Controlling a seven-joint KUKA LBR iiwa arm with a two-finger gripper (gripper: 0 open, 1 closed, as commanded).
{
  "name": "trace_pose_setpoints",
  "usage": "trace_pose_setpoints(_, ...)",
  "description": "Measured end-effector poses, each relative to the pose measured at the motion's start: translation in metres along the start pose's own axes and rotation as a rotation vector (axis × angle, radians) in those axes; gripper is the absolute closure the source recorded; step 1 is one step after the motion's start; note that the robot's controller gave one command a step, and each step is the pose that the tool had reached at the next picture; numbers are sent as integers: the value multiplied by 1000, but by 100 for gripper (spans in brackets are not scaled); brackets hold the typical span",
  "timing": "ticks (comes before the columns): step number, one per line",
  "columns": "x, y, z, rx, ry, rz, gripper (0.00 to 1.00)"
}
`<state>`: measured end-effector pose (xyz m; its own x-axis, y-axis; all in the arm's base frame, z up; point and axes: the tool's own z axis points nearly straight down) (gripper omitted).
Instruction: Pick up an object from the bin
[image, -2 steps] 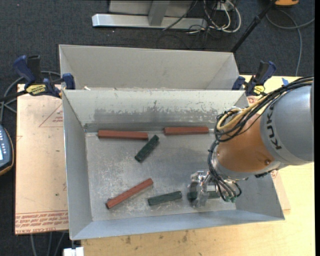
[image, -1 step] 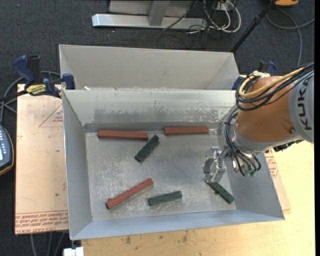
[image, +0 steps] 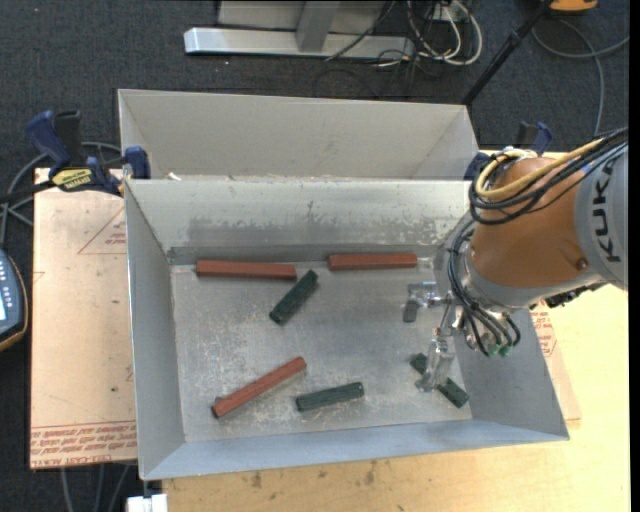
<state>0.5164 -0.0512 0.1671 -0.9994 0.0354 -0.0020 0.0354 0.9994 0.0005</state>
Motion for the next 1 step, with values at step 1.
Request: trace_pose_setpoints(1, 18, -75, 72, 1, 8, -60, 0)
